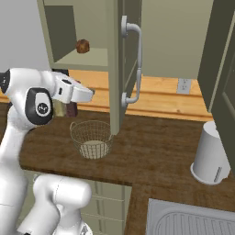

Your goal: Open the cabinet, pick up the bread from the cabinet and place it in the basket. Then move the basket to the dining counter.

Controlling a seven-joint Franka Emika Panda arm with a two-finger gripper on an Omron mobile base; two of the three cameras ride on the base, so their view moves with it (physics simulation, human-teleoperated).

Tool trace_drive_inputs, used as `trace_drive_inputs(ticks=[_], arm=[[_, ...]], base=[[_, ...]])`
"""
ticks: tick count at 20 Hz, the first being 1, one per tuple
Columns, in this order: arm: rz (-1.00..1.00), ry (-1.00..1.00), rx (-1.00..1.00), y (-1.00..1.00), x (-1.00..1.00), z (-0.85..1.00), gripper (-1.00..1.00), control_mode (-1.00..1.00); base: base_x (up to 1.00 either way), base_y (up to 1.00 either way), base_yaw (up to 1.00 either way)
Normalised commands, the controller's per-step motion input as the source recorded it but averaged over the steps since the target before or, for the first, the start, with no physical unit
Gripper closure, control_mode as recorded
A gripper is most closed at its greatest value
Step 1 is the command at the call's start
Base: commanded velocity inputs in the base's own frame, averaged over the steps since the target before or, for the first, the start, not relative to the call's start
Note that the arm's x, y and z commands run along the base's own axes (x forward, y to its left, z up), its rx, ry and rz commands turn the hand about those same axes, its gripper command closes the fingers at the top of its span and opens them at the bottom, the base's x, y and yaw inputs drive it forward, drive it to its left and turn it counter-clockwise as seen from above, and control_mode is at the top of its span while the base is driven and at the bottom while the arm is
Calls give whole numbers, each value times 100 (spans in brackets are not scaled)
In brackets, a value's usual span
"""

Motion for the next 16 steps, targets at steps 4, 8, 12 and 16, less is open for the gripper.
trace_drive_inputs(ticks=[4, 8, 12, 16], arm=[[56, 3, 16, 58, 36, 9, -100, -100], [49, 0, 18, 32, 36, 8, -100, -100], [44, 0, 13, 34, 36, 2, -100, -100], [27, -8, 3, 57, 25, 0, -100, -100]], base=[[0, 0, 0], [0, 0, 0], [0, 0, 0], [0, 0, 0]])
